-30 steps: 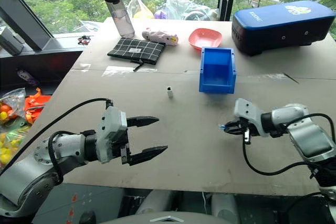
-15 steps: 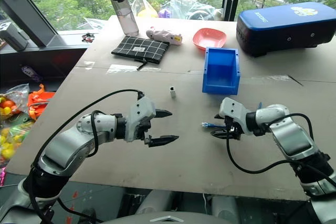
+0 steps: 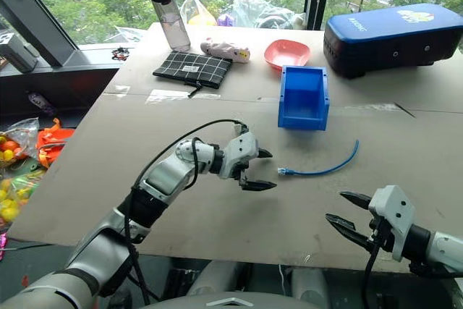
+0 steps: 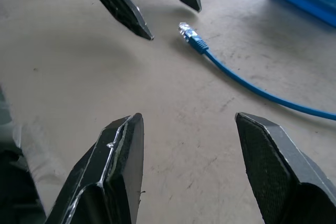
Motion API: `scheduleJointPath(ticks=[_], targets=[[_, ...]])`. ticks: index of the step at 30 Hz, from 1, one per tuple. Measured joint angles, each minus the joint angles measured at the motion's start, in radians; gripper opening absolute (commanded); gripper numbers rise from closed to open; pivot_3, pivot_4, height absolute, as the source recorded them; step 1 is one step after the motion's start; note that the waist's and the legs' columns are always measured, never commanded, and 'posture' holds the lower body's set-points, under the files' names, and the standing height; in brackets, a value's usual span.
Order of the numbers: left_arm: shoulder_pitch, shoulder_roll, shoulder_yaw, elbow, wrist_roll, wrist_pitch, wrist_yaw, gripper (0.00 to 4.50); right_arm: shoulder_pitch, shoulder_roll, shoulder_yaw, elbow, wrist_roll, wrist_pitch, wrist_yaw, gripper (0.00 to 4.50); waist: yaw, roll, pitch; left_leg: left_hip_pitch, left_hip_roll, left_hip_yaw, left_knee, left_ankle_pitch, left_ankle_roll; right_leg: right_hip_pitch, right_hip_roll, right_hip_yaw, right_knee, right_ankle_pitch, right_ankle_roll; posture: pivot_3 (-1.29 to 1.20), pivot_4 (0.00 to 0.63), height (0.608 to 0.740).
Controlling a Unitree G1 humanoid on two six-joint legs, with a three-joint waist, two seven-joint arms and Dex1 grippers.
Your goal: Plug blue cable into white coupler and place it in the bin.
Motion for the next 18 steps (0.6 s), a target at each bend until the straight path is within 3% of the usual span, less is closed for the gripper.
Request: scheduleJointPath(ticks=[2,4,8,15,18], targets=[[-0.034,-0.037,-0.012,0.072,0.023,-0.044,-0.021,2.79,0.022,0.021,0.002,-0.025,-0.008,-0.004,-0.036,2.82,0.003,0.000,0.000,0.000,0.000,0.000,0.000,0.000,0.000,0.000,0.000,0.000,0.000,0.000,0.000,0.00,0.150,0.740],[-0.057,-0.071,-0.014,0.132,0.041,-0.089,-0.037,2.16,0.040,0.032,0.011,-0.035,-0.019,-0.009,-0.067,2.82,0.005,0.000,0.000,0.000,0.000,0.000,0.000,0.000,0.000,0.000,0.000,0.000,0.000,0.000,0.000,0.00,0.150,0.740],[-0.092,-0.106,-0.003,0.223,0.064,-0.159,-0.058,0.12,0.063,0.053,0.024,-0.055,-0.020,-0.011,-0.114,2.82,0.006,0.000,0.000,0.000,0.000,0.000,0.000,0.000,0.001,0.000,0.000,0.000,-0.001,0.000,0.000,0.00,0.150,0.740],[-0.073,-0.111,0.031,0.219,0.047,-0.132,-0.133,0.03,0.049,0.111,0.095,-0.056,0.045,0.037,-0.186,2.82,0.003,0.000,0.000,0.000,0.000,0.000,0.000,-0.001,0.001,0.000,0.000,0.000,0.000,0.000,0.000,0.00,0.150,0.740],[-0.046,-0.111,0.091,0.127,-0.080,0.085,-0.184,0.03,-0.018,0.172,0.136,-0.056,0.174,0.137,-0.258,2.82,-0.008,0.000,0.000,-0.002,0.000,-0.002,0.001,-0.001,0.001,-0.001,0.000,-0.001,0.000,0.000,0.000,0.00,0.150,0.740]])
